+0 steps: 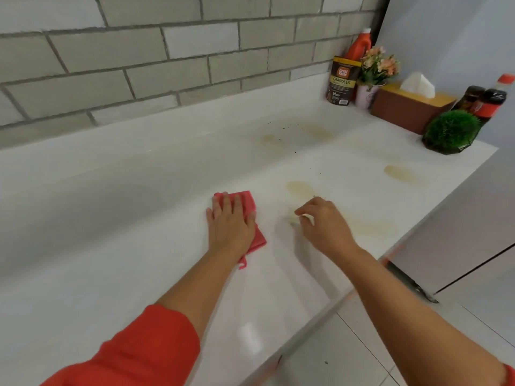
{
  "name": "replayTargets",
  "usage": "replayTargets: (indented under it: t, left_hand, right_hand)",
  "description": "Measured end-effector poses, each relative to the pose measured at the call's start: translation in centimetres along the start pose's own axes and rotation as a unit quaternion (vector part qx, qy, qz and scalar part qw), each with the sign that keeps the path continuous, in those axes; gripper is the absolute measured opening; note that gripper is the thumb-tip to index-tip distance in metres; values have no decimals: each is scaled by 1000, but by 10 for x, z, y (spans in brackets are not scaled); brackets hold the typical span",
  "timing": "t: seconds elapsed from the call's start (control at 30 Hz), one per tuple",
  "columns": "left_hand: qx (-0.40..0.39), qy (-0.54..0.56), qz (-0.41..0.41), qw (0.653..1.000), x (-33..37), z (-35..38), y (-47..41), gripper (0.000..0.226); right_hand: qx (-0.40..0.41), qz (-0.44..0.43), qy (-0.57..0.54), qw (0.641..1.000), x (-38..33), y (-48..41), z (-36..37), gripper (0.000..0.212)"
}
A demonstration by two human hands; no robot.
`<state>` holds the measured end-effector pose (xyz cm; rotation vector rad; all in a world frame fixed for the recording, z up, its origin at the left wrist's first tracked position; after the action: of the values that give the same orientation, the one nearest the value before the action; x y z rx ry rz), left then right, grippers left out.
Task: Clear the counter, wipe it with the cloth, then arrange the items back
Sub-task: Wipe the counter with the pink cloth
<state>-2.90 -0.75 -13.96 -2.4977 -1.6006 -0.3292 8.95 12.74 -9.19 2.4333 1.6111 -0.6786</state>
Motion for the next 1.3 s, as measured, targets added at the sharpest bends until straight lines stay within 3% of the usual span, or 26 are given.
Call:
replayTargets:
  t: [0.1,0.17,0.3,0.37,0.43,0.53,0.67,0.77,0.8,0.83,0.9,0.97,1.13,1.2,1.3]
  left_hand:
    - [-20,-15,-34,999,12,3,7,58]
    - [-29,-14,3,999,34,8,25,56]
    - [-54,4,116,992,60,16,85,53]
    - [-59,-2,133,989,54,15,101,52]
    - [-56,-18,131,990,42,13,99,52]
    - [-25,-22,62,998,16,5,68,52]
    - [-21,-35,-64,997,1,-1,27,52]
    - [-26,-35,-103,994,24,5,23,53]
    - [-29,-34,-93,995,38,8,26,52]
    - [-32,-35,-72,996,55,13,31,52]
    - [-34,-37,-4,999,92,23,49,52]
    - [-42,-30,63,997,119,30,73,52]
    - [-63,-37,152,986,104,27,120,53]
    - [-55,-55,152,985,84,20,115,53]
    - [-38,-47,71,996,51,14,76,53]
  right_hand:
    - [31,78,19,996,53,12,-26,35]
    - [35,131,14,991,87,12,-40,38]
    - [-70,209,59,974,129,10,-42,35]
    - [-114,190,86,971,132,15,-34,29]
    - [-109,157,84,978,134,20,-31,19]
    - [-94,122,58,986,135,28,-28,10]
    - [-103,108,35,988,138,35,-28,43]
    - [-135,107,45,984,132,39,-35,68]
    - [-145,102,49,983,129,41,-37,80]
    - [-156,94,52,982,128,41,-37,78]
    - [-150,125,43,980,131,40,-37,51]
    - [-132,118,26,984,133,39,-38,42]
    - [-153,98,37,983,137,38,-42,40]
    - [-158,81,50,983,137,36,-43,41]
    - [-175,64,63,980,139,37,-43,41]
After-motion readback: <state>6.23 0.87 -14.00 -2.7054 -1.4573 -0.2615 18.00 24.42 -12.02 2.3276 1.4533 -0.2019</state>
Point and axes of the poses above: each hand's wrist, its own y-axis away from the middle knuckle, its own z-axis out of the palm, x = y × z, the point moved 5 cm from there along -y, towards the middle knuckle, and after that the axes turned 4 degrees about -z, right-handed, at the moved point
